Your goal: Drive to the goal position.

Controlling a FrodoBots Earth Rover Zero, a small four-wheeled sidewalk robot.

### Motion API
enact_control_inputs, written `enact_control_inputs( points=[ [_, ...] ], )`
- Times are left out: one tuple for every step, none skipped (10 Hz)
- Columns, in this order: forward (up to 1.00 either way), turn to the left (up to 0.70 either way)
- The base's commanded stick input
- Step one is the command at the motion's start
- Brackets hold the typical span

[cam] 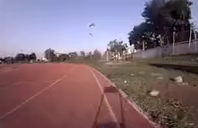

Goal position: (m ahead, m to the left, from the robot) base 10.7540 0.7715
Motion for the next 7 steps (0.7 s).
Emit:
enact_control_inputs(
  points=[
    [0.7,0.0],
    [0.7,0.0],
    [0.7,0.0],
    [0.7,0.0],
    [0.7,0.0],
    [0.7,0.03],
    [0.7,0.12]
  ],
)
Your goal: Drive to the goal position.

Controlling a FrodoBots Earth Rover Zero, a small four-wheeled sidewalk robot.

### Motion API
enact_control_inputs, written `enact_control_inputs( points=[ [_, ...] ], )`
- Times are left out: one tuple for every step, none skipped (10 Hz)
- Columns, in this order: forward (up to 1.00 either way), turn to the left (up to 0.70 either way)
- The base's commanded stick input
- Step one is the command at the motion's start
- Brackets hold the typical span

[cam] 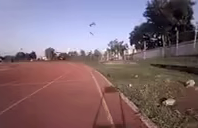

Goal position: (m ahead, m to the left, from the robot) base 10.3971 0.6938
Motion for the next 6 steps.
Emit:
enact_control_inputs(
  points=[
    [0.7,0.14],
    [0.7,0.14],
    [0.7,0.14],
    [0.7,0.0],
    [0.7,0.0],
    [0.7,0.0]
  ],
)
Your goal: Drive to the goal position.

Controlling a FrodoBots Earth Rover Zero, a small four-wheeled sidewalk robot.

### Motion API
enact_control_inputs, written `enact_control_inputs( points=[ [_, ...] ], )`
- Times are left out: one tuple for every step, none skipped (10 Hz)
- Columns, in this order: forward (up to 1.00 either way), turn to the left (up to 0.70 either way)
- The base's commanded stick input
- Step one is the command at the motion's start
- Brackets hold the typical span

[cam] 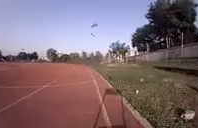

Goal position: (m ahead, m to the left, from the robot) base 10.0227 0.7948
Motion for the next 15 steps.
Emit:
enact_control_inputs(
  points=[
    [0.7,0.0],
    [0.7,0.0],
    [0.7,0.0],
    [0.7,0.0],
    [0.7,0.0],
    [0.7,0.0],
    [0.7,0.0],
    [0.7,0.07],
    [0.7,0.14],
    [0.7,0.14],
    [0.7,0.14],
    [0.7,0.14],
    [0.7,0.14],
    [0.7,0.14],
    [0.7,0.14]
  ],
)
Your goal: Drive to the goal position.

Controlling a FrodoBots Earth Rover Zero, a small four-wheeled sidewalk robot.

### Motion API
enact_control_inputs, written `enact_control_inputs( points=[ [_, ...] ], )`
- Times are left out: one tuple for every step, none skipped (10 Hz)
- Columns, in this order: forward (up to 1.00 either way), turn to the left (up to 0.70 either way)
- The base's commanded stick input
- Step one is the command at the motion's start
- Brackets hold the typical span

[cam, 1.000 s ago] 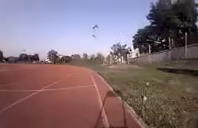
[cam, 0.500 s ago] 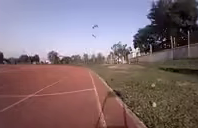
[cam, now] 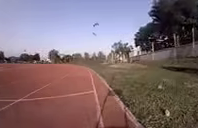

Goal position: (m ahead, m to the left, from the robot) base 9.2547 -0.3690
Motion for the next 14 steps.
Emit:
enact_control_inputs(
  points=[
    [0.7,0.14],
    [0.7,0.14],
    [0.7,0.14],
    [0.7,0.0],
    [0.7,0.0],
    [0.7,0.0],
    [0.7,0.0],
    [0.7,0.0],
    [0.7,0.0],
    [0.7,0.0],
    [0.7,0.0],
    [0.7,0.14],
    [0.7,0.14],
    [0.7,0.14]
  ],
)
